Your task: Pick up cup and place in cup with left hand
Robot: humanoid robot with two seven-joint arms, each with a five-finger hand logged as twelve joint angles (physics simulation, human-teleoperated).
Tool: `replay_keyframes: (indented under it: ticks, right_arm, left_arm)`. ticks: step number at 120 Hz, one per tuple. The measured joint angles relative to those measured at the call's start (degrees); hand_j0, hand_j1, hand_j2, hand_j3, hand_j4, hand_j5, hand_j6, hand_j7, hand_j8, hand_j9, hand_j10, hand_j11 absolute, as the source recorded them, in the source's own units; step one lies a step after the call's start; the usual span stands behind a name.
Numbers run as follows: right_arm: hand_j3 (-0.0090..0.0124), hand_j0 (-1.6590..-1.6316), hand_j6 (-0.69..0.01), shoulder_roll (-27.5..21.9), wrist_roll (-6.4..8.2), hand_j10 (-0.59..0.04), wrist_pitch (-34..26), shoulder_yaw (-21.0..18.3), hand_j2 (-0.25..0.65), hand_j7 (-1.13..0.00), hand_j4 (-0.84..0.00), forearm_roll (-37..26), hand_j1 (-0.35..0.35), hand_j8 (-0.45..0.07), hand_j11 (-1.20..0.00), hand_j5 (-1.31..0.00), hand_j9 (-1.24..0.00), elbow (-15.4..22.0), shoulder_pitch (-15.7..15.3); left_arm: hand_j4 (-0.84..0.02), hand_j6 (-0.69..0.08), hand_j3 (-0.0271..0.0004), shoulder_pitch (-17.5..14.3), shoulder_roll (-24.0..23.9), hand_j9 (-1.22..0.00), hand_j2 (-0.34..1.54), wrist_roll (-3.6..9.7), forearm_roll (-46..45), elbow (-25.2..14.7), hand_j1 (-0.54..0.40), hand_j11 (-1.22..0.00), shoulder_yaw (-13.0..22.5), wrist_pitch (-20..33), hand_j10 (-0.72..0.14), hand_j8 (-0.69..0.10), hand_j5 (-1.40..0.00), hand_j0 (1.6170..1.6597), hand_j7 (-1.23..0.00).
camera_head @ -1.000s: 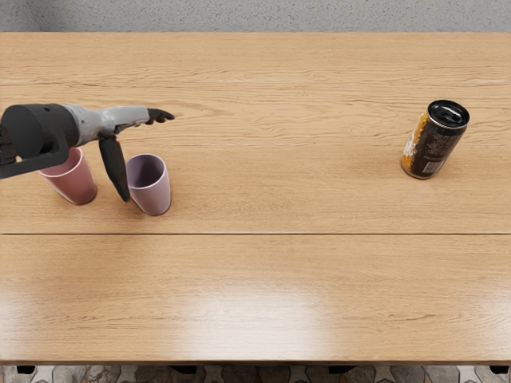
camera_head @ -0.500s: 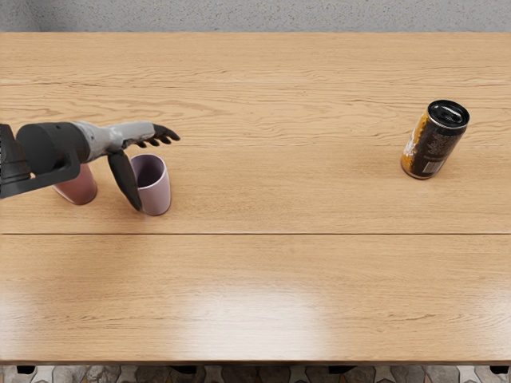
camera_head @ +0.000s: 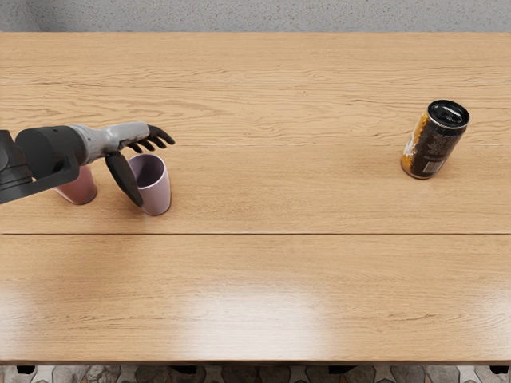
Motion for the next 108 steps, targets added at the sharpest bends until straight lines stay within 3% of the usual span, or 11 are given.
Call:
replay_keyframes:
  ticks: [34, 108]
  right_arm:
    - [0.0000, -1.6581, 0.000, 0.0, 0.00, 0.000, 0.0, 0.0, 0.000, 0.00, 0.000, 0.0, -0.349, 0.000, 0.00, 0.00, 0.00, 0.0, 0.0]
    - [0.0000, -1.6581, 0.000, 0.0, 0.00, 0.000, 0.0, 0.0, 0.000, 0.00, 0.000, 0.0, -0.349, 0.000, 0.00, 0.00, 0.00, 0.0, 0.0]
  left_arm:
    - [-0.235, -0.236, 0.0000, 0.9, -0.2, -0.30, 0.05, 0.00, -0.1, 0.4, 0.074, -0.30, -0.1, 0.5, -0.234, -0.236, -0.30, 1.6580, -0.30]
    - [-0.330, -0.331, 0.0000, 1.3, -1.0, -0.43, 0.07, 0.00, 0.0, 1.6, -0.041, -0.43, 0.0, 0.6, -0.330, -0.331, -0.43, 1.6580, -0.43]
